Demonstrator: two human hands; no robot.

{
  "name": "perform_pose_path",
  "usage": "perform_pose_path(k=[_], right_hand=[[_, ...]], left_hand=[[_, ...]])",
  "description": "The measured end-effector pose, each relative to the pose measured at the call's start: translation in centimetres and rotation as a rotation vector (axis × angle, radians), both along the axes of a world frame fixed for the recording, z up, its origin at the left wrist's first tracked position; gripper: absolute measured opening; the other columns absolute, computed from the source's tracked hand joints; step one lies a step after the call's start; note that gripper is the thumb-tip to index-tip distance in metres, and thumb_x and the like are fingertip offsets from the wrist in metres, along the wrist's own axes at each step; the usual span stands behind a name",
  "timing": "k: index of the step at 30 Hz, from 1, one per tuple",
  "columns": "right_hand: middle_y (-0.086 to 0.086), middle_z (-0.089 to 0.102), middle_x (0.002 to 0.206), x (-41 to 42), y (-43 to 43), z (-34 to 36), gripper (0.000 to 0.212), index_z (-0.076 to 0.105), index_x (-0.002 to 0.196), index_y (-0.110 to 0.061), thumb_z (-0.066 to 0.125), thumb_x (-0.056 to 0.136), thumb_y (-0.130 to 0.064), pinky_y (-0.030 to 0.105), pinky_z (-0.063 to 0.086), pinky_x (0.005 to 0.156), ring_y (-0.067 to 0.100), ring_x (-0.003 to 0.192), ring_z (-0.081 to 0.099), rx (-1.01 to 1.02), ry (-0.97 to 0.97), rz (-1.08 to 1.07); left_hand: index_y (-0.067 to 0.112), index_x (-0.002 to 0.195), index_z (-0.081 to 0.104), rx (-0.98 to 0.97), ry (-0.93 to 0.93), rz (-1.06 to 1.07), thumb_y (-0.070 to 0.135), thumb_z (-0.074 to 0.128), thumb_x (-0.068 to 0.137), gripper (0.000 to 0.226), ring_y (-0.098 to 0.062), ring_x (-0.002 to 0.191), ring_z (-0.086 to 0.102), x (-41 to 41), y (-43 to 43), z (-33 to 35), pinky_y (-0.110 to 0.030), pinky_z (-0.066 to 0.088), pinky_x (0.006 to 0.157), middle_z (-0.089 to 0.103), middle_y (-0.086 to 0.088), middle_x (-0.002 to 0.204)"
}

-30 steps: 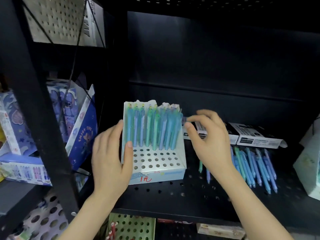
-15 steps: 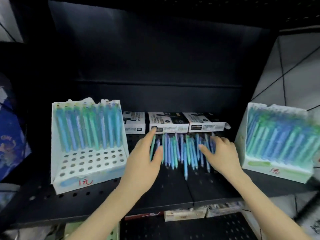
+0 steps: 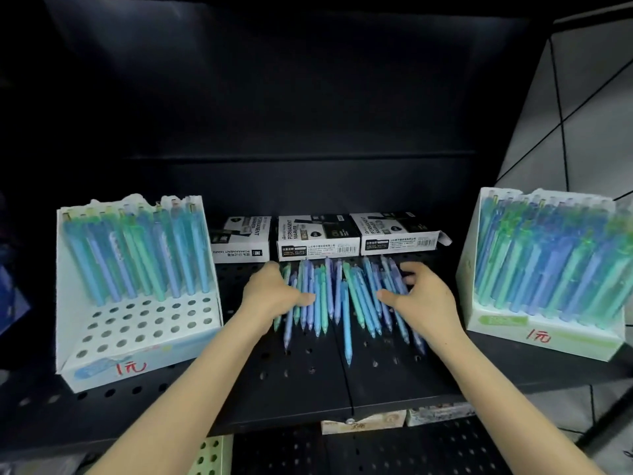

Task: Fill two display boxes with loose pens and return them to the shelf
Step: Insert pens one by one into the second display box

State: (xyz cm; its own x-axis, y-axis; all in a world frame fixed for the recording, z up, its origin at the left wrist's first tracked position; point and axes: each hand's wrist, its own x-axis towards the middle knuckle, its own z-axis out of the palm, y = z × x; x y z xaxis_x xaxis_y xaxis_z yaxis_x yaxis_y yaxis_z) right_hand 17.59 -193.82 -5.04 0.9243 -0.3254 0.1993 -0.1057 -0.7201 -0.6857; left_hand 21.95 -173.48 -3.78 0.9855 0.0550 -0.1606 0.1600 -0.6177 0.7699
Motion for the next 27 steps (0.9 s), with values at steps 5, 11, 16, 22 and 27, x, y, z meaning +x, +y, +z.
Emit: perform_pose_path(k=[5,11,16,22,27], right_hand=[[0.0,0.056,0.084,0.2,-0.4,-0.3,0.06,0.047,0.131,-0.008,0.072,0.08,-0.027,0.033,0.045,0.075,0.018,0.078,0.054,0.058,-0.022,-0.011],[0.001,0.059,0.089,0.1,-0.6,-0.2,0.051,0.055,0.124,-0.006,0.072,0.08,-0.024,0.03,0.045,0.076,0.02,0.085,0.059,0.161,-0.048,0.001],[0.002,0.061,0.092,0.0,-0.7,-0.4,0.041,0.063,0.115,-0.007,0.073,0.08,-0.025,0.027,0.043,0.076,0.017,0.085,0.059,0.282,-0.075,0.02],[0.006,0.066,0.096,0.1,-0.7,-0.3,0.037,0.065,0.112,-0.006,0.071,0.082,-0.026,0.029,0.047,0.079,0.018,0.088,0.061,0.364,-0.098,0.04],[-0.001,0.066,0.087,-0.1,-0.8,0.4,0.024,0.068,0.102,-0.006,0.068,0.085,-0.022,0.017,0.043,0.071,0.006,0.078,0.058,0.513,-0.126,0.047]], left_hand=[[-0.001,0.119,0.05,-0.005,0.028,-0.017,0.014,0.074,0.079,0.049,-0.012,0.079,0.047,0.0,-0.3,0.4,-0.026,0.038,0.074,0.05,-0.005,0.098],[0.005,0.101,0.053,0.0,0.033,-0.015,0.019,0.073,0.08,0.032,-0.006,0.064,0.039,0.4,-0.2,0.5,-0.018,0.036,0.058,0.046,0.001,0.079],[0.004,0.107,0.056,0.115,0.064,-0.049,0.024,0.07,0.083,0.035,-0.014,0.07,0.051,1.2,0.1,0.6,-0.025,0.046,0.07,0.053,-0.003,0.083],[0.01,0.085,0.054,0.134,0.025,-0.056,0.016,0.063,0.086,0.011,-0.015,0.061,0.044,1.1,0.2,0.6,-0.021,0.036,0.055,0.05,-0.005,0.075],[0.016,0.075,0.045,0.088,-0.102,-0.063,0.011,0.053,0.09,0.018,-0.01,0.057,0.034,0.8,0.4,0.5,-0.011,0.034,0.046,0.04,-0.004,0.076]])
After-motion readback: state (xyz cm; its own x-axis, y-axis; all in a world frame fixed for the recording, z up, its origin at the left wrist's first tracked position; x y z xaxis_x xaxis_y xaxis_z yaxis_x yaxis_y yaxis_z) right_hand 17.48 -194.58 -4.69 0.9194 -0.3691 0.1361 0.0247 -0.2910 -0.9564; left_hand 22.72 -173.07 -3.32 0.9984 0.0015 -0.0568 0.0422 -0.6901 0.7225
